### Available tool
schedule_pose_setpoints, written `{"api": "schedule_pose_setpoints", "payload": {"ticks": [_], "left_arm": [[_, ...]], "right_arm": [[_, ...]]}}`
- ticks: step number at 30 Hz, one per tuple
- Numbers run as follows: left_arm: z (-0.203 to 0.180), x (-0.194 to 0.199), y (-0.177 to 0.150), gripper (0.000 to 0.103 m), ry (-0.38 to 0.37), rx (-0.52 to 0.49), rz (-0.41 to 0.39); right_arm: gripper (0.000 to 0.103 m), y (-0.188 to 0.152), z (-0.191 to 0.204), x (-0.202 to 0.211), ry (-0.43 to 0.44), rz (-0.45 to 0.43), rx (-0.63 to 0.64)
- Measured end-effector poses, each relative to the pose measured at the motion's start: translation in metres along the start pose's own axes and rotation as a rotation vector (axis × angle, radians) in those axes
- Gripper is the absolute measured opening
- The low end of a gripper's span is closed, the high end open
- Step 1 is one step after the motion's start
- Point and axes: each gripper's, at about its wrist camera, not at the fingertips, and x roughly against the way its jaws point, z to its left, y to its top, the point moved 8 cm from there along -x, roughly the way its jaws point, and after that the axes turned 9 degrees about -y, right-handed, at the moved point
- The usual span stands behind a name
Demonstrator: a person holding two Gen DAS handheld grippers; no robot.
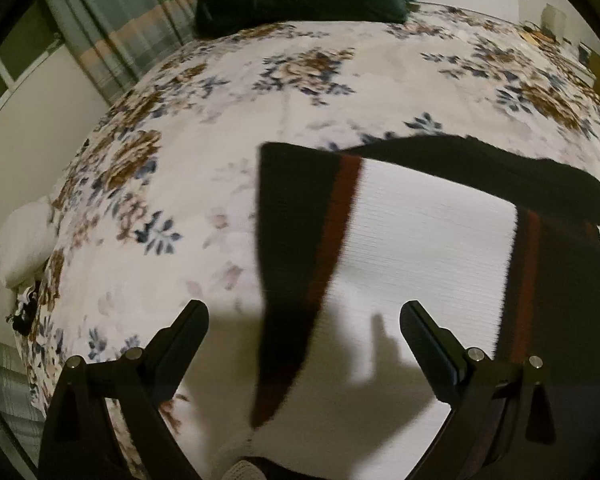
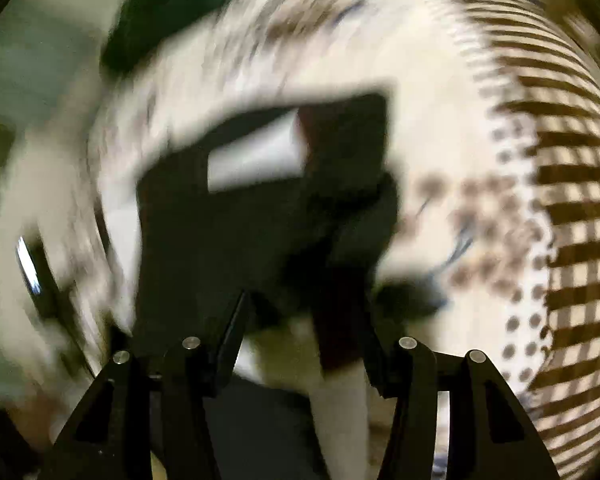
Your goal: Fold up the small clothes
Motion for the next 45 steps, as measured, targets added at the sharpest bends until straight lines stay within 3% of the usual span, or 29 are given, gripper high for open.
{"api": "schedule_pose_setpoints", "payload": {"ticks": [2,4,7,9,11,12,16,18,21,24,26,28,31,34,35,36,37,38,43,45], "left_arm": [[-0.009,-0.002,0.000,0.099,-0.004,-0.027,-0.001],[-0.017,-0.003,0.001,0.099,-0.004,-0.054,-0.003],[-0.028,-0.007,0.001,0.099,0.004,-0.096,0.002],[-0.036,-0.008,0.002,0.099,0.001,-0.112,0.004],[-0.046,-0.005,0.005,0.099,-0.008,-0.121,-0.004],[-0.050,-0.002,0.006,0.099,-0.018,-0.121,-0.008],[-0.089,0.017,0.006,0.099,-0.104,-0.142,-0.020],[-0.113,0.021,0.005,0.099,-0.141,-0.183,-0.021],[-0.137,0.018,0.003,0.099,-0.163,-0.228,-0.011],[-0.145,0.008,0.002,0.099,-0.150,-0.254,0.003],[-0.145,0.001,0.000,0.099,-0.140,-0.259,0.021],[-0.141,-0.004,-0.001,0.099,-0.131,-0.256,0.034],[-0.130,-0.008,-0.003,0.099,-0.116,-0.244,0.041],[-0.112,-0.012,-0.003,0.099,-0.101,-0.213,0.048],[-0.104,-0.014,-0.002,0.099,-0.091,-0.194,0.049],[-0.093,-0.014,0.000,0.099,-0.082,-0.168,0.046],[-0.084,-0.016,0.002,0.099,-0.073,-0.149,0.043],[-0.072,-0.017,0.004,0.099,-0.056,-0.124,0.038],[-0.008,-0.030,0.008,0.099,0.018,0.018,0.045],[0.015,-0.043,0.004,0.099,0.049,0.049,0.067]], "right_arm": [[0.055,0.015,-0.007,0.005,0.007,-0.056,-0.002],[0.055,0.022,-0.004,0.000,-0.065,-0.061,0.095],[0.055,0.027,0.007,-0.023,-0.165,-0.008,0.249],[0.054,0.024,0.018,-0.039,-0.172,0.053,0.328],[0.032,0.022,0.034,-0.044,-0.226,0.079,0.403],[0.013,0.020,0.036,-0.041,-0.239,0.079,0.427],[0.006,-0.004,0.044,-0.014,-0.154,0.076,0.425],[0.006,-0.026,0.049,-0.008,-0.071,0.144,0.414],[0.006,-0.051,0.027,-0.007,-0.107,0.243,0.396],[0.019,-0.045,0.000,-0.005,-0.124,0.229,0.270],[0.053,-0.028,-0.015,0.003,-0.100,0.163,0.143],[0.069,-0.012,-0.026,0.011,-0.028,0.087,0.006],[0.082,0.000,-0.034,0.011,0.080,0.036,-0.151],[0.083,0.002,-0.032,-0.019,0.078,0.081,-0.214],[0.081,-0.002,-0.031,-0.028,0.061,0.110,-0.227],[0.071,-0.003,-0.031,-0.037,0.035,0.124,-0.238],[0.028,-0.003,-0.022,-0.039,0.011,0.088,-0.219],[0.014,0.001,-0.014,-0.036,-0.008,0.051,-0.185],[0.009,0.025,0.023,0.008,-0.173,-0.183,-0.051],[0.009,0.033,0.026,0.010,-0.212,-0.214,-0.025]]}}
